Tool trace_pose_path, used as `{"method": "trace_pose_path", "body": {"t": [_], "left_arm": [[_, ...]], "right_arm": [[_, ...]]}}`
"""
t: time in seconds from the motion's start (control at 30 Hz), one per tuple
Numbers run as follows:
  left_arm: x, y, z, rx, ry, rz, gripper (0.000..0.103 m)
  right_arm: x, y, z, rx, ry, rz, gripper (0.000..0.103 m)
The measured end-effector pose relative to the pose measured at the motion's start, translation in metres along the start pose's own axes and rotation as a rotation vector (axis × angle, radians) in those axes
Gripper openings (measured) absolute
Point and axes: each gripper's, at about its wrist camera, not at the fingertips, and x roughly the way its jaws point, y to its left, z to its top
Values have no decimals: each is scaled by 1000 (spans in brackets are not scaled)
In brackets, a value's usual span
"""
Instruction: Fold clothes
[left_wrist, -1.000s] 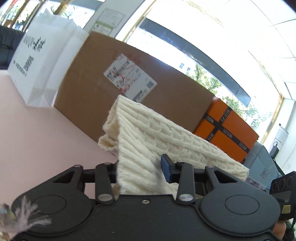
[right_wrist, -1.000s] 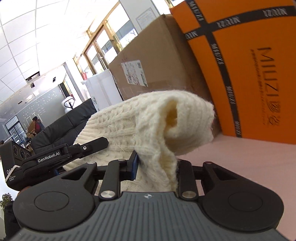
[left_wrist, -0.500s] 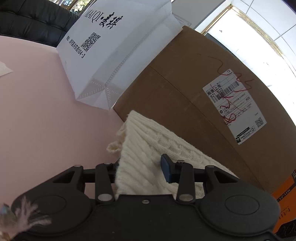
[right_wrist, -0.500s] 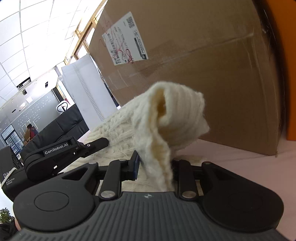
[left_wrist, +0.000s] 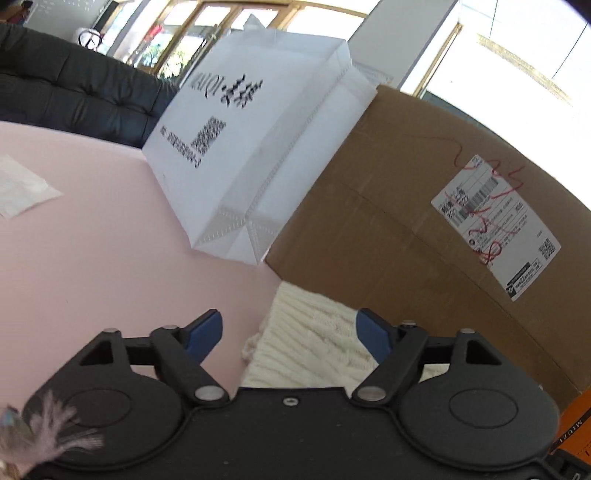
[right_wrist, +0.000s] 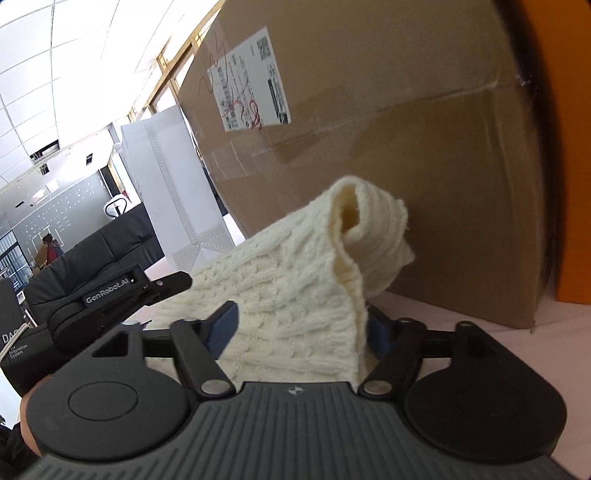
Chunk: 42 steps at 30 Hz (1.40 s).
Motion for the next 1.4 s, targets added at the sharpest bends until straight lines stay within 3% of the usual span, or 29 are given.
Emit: {"method": "trace_pose_path", "body": {"t": [0.07,0.3,0.4,0.47,0.53,0.67,0.73,0.87,1.03,1.23,1.4], "left_arm": [[-12,-4,2,34,-118,9,103],[-60,-29,1,155,-435,6,103],[-89,-43,-5,208,-497,-81,103],[-100,-53,-9,225,-431,-163,103],[-110,-63,-14,246,-348,-240,103],[-123,-93,-29,355,-189,-269,103],[-124,-104,-38,369,-92,-270,103],[-120,-123,-60,401,109,-166,103],[-123,-131,-89,487,245,-65,103],[-119,-143,-112,632,331,-21,103],[-118,-143,-116,669,362,-11,103]], "right_arm": [[-16,-1,3,12,-47,-17,81],[-88,-15,11,-18,-131,-104,85],[-119,-20,9,-53,-151,-140,88],[-139,-25,7,-80,-153,-158,92],[-160,-31,-2,-120,-150,-181,103],[-187,-39,-20,-227,-129,-246,103],[-196,-47,-24,-199,-110,-299,103],[-210,-66,-30,-111,-65,-400,103],[-216,-88,-47,-70,8,-499,103],[-206,-103,-56,-29,107,-555,103],[-197,-103,-58,-46,141,-584,103]]}}
